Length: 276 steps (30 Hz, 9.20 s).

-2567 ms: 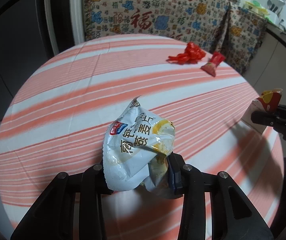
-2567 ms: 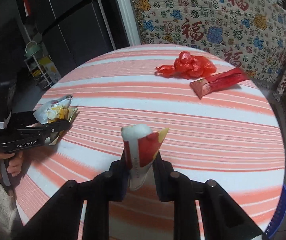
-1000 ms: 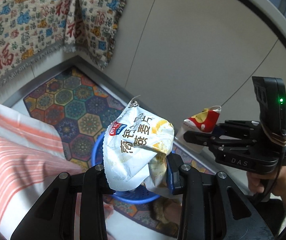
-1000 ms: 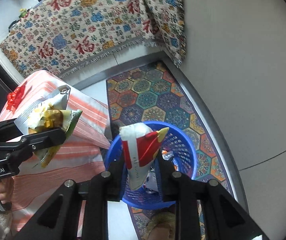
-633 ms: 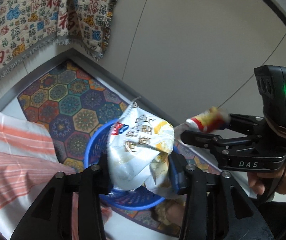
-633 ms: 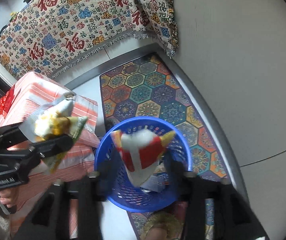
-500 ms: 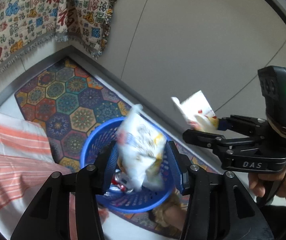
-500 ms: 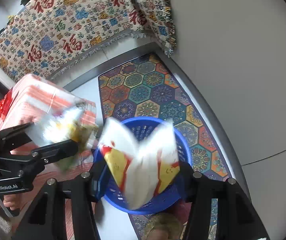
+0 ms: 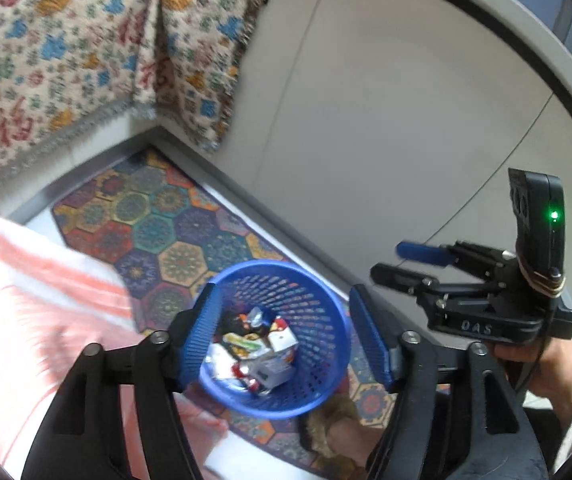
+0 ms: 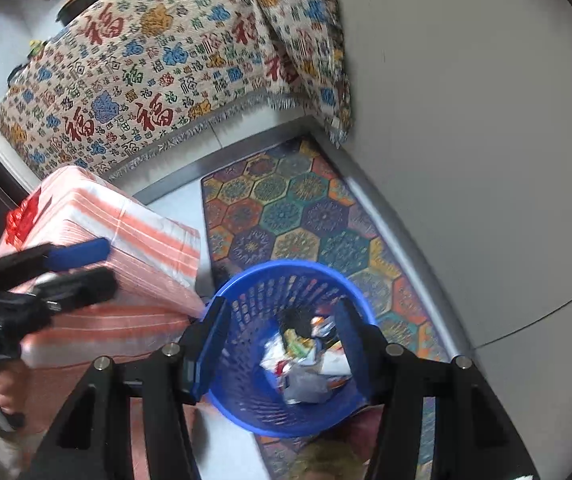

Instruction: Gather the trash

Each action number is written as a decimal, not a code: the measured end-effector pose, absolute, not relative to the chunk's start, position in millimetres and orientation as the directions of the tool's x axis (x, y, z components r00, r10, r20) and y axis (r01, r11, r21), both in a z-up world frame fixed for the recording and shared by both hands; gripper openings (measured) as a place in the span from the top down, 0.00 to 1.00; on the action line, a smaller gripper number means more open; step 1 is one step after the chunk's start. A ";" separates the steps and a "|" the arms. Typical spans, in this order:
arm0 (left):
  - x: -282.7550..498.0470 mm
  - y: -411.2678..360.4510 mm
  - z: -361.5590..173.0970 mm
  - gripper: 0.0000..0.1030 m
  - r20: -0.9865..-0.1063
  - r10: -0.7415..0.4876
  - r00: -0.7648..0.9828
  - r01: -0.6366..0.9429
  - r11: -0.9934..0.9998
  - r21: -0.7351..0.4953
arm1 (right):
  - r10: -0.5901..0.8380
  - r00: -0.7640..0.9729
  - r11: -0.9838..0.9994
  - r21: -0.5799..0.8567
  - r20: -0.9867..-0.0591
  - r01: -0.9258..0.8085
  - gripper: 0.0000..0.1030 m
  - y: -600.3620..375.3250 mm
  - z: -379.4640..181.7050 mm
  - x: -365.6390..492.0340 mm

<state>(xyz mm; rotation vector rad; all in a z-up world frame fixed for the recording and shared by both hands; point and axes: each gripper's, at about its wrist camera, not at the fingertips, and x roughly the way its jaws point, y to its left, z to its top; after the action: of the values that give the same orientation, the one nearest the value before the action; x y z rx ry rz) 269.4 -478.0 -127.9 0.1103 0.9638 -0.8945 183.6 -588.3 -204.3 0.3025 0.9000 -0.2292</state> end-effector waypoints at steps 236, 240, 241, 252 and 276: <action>82.7 -358.7 -20.2 0.00 -0.649 -0.437 0.623 0.611 0.790 0.054 | -0.381 0.660 0.868 -0.004 -0.648 0.497 0.13 -417.9 -58.6 -43.3; 82.7 -352.7 -16.5 0.00 -0.646 -0.435 0.628 0.603 0.796 0.050 | -0.382 0.656 0.869 -0.011 -0.651 0.495 0.13 -413.3 -57.0 -46.6; 81.3 -352.1 -16.8 0.00 -0.645 -0.431 0.631 0.601 0.797 0.055 | -0.374 0.658 0.871 -0.003 -0.653 0.492 0.13 -412.3 -56.7 -47.1; 83.3 -348.5 -17.3 0.00 -0.652 -0.444 0.614 0.609 0.792 0.035 | -0.364 0.659 0.876 -0.003 -0.658 0.481 0.13 -405.4 -54.3 -48.5; 80.6 -348.9 -18.7 0.00 -0.661 -0.462 0.591 0.633 0.773 0.025 | -0.379 0.649 0.864 0.000 -0.660 0.504 0.13 -406.8 -53.7 -52.1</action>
<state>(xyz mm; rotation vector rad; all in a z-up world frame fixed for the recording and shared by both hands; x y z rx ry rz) 80.6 -348.9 -18.7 0.2708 0.6844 -0.6463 -52.1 -406.8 -53.7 0.1900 0.7043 -0.5048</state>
